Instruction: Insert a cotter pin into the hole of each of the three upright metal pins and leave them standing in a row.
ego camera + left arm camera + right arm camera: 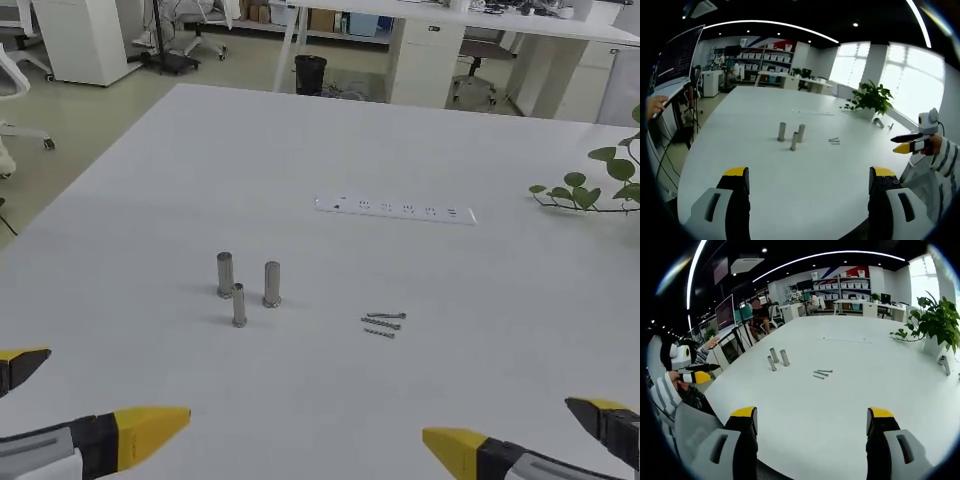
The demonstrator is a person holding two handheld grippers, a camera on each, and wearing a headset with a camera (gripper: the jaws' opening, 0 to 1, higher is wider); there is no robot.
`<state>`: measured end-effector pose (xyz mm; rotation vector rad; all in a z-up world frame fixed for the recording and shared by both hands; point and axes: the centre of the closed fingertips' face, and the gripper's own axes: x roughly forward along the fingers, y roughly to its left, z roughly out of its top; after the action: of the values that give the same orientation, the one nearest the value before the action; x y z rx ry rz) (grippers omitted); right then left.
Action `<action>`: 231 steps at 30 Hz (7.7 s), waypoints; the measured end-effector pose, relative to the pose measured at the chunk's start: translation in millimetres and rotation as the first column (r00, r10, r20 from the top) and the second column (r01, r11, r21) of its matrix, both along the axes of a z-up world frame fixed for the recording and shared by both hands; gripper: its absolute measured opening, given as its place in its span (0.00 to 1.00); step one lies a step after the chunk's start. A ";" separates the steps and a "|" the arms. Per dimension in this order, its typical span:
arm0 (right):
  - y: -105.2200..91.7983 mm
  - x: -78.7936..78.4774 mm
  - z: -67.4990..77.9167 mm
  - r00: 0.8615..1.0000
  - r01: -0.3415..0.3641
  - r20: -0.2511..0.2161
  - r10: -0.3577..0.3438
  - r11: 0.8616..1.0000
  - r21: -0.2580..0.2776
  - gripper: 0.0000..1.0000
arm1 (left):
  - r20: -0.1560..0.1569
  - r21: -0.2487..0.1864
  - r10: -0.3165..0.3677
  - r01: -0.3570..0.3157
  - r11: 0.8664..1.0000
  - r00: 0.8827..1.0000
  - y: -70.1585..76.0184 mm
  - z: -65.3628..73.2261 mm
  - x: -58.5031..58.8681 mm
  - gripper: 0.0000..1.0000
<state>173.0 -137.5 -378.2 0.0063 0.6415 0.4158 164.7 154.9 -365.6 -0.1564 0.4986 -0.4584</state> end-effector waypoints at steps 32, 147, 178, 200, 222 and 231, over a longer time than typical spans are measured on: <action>-1.0 -4.9 -10.0 0.998 -0.027 -0.050 0.027 1.000 0.002 0.94 | -0.010 -0.008 0.026 -0.026 1.000 1.000 8.5 0.7 6.6 0.99; 37.2 42.2 -4.1 1.000 0.017 -0.009 -0.017 1.000 -0.008 0.96 | -0.118 0.330 -0.376 0.394 0.858 0.919 -52.0 -95.2 170.5 0.05; 38.3 36.8 0.3 1.000 -0.002 0.008 0.002 0.999 0.034 0.94 | -0.042 0.322 -0.426 0.416 0.851 0.904 -72.1 -62.7 134.8 0.05; 32.8 26.1 0.9 1.000 -0.007 0.018 0.007 0.999 0.039 0.93 | -0.031 0.322 -0.600 0.576 0.751 0.799 -123.9 -61.9 77.6 0.05; 32.9 22.3 -0.1 1.000 -0.018 0.020 0.017 0.999 0.051 0.92 | -0.091 0.296 -0.601 0.597 0.745 0.794 -137.8 -78.1 60.8 0.05; 33.2 20.7 -1.9 1.000 -0.021 0.016 0.020 0.998 0.053 0.92 | -0.084 0.292 -0.597 0.593 0.751 0.798 -138.4 -78.0 58.0 0.05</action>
<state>193.7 -104.3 -380.1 0.0472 0.6151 0.4525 222.7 16.5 -443.5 0.3235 0.5970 -1.0046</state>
